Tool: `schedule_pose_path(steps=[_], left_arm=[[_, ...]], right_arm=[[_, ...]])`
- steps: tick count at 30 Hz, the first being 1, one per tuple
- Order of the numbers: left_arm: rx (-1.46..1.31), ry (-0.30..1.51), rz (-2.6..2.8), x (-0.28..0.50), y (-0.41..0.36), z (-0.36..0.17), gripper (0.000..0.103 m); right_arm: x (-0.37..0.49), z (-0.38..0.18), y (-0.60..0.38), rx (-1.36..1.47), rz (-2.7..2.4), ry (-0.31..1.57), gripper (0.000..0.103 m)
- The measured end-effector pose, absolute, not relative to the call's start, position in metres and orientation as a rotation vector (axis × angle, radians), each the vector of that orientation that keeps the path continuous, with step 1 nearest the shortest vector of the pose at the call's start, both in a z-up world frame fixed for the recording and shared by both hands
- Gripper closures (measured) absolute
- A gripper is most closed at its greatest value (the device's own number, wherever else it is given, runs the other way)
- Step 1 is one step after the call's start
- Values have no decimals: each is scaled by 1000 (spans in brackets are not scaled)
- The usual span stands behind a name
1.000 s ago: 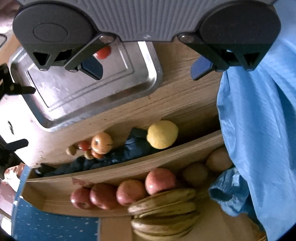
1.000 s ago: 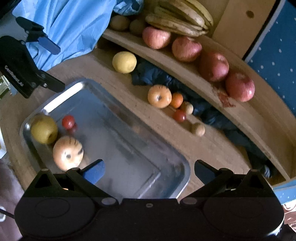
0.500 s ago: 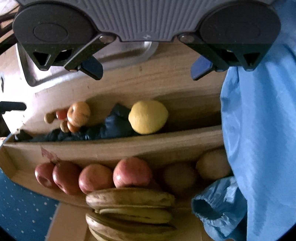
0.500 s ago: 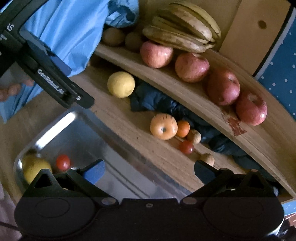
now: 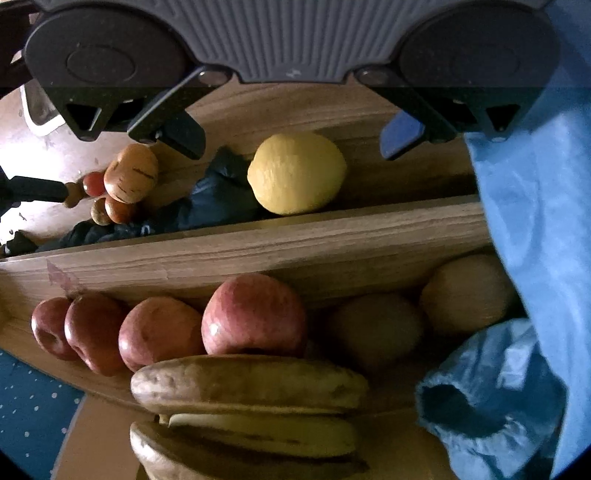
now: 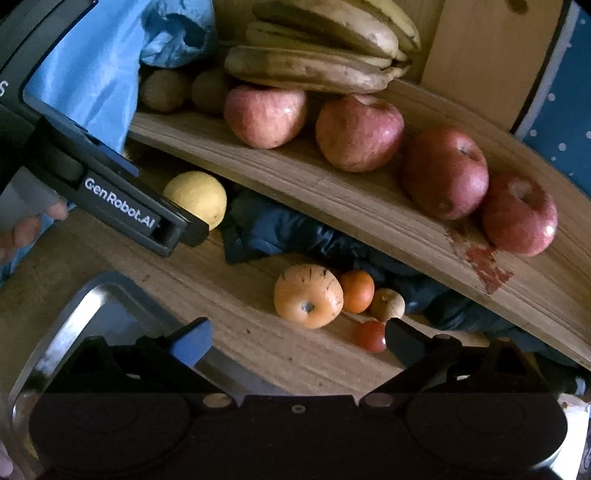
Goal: Organize fruits
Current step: 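Lift both open tools away from the tray toward the shelf fruits, then grasp the orange-brown apple with the right tool while the left tool grasps the lemon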
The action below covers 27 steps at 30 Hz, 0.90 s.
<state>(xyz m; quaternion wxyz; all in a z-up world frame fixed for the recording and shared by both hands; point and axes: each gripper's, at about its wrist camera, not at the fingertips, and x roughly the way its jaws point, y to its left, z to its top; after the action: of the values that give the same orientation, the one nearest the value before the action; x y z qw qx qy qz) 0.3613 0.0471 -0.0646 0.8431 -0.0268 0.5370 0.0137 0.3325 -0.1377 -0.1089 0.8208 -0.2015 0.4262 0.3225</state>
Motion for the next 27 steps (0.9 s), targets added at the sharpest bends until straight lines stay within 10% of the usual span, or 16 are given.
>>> schedule_pose_path(steps=[27], left_arm=[[-114, 1113, -30, 360, 67, -85, 17]], right_arm=[[361, -132, -119, -364, 730, 943, 29]])
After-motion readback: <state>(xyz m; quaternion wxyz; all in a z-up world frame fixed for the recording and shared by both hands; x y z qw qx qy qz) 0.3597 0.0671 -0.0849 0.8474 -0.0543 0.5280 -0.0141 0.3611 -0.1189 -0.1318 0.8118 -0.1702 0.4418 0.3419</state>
